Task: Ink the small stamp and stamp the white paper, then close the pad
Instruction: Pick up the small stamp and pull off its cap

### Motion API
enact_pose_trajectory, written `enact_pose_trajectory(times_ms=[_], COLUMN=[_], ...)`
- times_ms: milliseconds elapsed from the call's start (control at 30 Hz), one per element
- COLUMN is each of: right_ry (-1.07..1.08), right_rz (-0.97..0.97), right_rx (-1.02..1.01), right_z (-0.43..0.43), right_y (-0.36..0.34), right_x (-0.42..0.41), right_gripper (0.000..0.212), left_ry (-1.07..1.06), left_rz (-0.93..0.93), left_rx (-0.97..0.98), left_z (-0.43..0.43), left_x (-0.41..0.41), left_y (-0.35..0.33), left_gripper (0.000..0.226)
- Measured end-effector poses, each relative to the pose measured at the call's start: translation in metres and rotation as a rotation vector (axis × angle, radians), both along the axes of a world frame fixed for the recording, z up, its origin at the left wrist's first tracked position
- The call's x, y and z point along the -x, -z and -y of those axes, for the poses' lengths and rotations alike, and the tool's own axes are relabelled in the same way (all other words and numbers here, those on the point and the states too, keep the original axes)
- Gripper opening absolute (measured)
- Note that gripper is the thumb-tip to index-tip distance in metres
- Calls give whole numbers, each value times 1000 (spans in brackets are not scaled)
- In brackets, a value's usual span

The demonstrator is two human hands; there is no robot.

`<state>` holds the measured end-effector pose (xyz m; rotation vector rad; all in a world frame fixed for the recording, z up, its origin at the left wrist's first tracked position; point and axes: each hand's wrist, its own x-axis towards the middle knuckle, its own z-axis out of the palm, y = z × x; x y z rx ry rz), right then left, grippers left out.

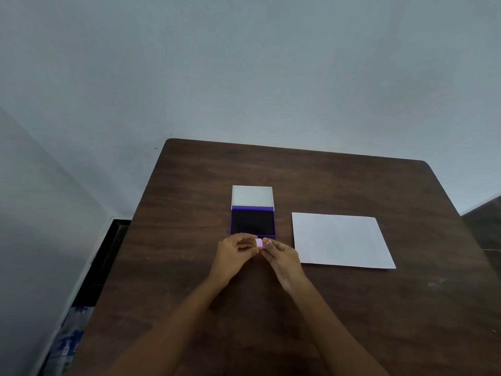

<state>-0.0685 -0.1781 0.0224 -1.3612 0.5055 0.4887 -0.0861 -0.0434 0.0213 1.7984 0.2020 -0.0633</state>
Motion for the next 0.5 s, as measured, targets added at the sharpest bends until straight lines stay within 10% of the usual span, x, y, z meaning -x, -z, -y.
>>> enact_pose_trajectory(times_ms=[233, 500], right_ry=[-4, 396], right_rz=[48, -159], right_rx=[-32, -790], right_z=[11, 24], right_y=[-3, -20], right_x=[-2, -10], right_gripper=[17, 30], left_ry=[-117, 192], left_rz=[-52, -30], left_rx=[103, -388], left_z=[-1, -2], left_x=[-3, -3], left_y=[-5, 11], left_gripper=[23, 32])
